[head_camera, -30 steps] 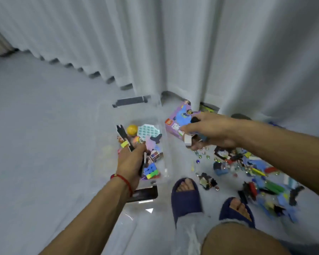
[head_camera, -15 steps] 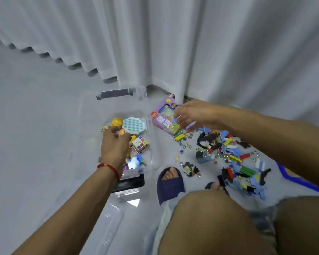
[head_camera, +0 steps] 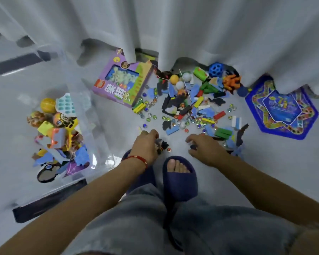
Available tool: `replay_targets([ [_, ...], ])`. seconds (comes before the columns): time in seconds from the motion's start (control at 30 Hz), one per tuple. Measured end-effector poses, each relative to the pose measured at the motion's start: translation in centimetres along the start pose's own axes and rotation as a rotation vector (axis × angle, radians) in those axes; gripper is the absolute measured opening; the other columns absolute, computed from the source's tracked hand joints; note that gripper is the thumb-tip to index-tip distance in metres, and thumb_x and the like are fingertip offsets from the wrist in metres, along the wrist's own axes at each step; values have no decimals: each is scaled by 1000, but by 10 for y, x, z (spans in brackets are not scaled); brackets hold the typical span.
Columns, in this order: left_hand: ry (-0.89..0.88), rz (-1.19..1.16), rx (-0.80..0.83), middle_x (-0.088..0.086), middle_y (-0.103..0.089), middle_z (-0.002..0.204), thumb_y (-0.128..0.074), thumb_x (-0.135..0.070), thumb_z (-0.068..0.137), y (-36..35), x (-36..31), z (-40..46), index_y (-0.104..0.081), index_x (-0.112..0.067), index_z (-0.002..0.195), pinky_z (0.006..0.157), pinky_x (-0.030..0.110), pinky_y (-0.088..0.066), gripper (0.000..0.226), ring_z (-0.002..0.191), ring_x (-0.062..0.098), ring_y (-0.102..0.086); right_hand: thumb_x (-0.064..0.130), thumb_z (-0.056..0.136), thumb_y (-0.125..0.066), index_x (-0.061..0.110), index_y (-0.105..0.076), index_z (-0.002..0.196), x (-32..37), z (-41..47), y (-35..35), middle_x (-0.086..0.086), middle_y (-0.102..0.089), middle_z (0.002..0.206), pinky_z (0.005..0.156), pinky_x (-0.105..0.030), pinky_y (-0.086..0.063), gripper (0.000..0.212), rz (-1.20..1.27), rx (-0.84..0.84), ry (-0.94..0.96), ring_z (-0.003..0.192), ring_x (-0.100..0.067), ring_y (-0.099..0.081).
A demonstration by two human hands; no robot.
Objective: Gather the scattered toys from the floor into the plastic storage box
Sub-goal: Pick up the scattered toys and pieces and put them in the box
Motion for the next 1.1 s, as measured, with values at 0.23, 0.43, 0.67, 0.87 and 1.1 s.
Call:
replay_targets([
  [0.23,-225,401,-73,11,-47,121,-69,-11,77,-42,11,40,-50,-16,126,82,40,-49,53,107,31,-47,24,83,-74,21,-47,123,64,50,-35,-1,-40,124,75,-40,-52,48,-64,-80,376,102,-20,-51],
  [0.43,-251,233,-159,5,-51,97,-77,-14,75,-44,21,48,-63,-23,112,68,34,-50,41,82,23,-49,22,81,-77,22,-46,120,54,62,-62,-1,-41,117,82,-38,-52,50,-6,-187,277,104,-21,-49],
  [0.67,-265,209,-119,7,-59,99,-74,-19,83,-42,18,57,-67,-15,107,75,33,-46,26,87,27,-52,10,86,-70,14,-62,115,46,59,-57,-4,-54,107,82,-38,-51,30,161,-269,257,99,-21,-54],
  [0.87,-206,127,-51,10,-59,100,-74,-14,79,-43,14,64,-63,-11,98,75,32,-45,22,90,27,-54,-5,90,-60,5,-67,105,-22,31,-68,-10,-69,94,81,-38,-60,19,1588,-281,-289,80,-18,-70],
  [1.1,-196,104,52,9,-57,91,-72,-6,74,-53,8,67,-55,-10,89,67,31,-40,23,78,24,-48,20,97,-56,15,-61,71,-77,-22,-61,-6,-62,70,54,-27,-42,27,1396,-551,-427,63,-15,-54],
])
Point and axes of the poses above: each hand's wrist, its own z-axis towards the middle knuckle, its own y-axis out of the back of the hand, x = y × z, the point moved 8 cm from there along z, towards the middle knuckle
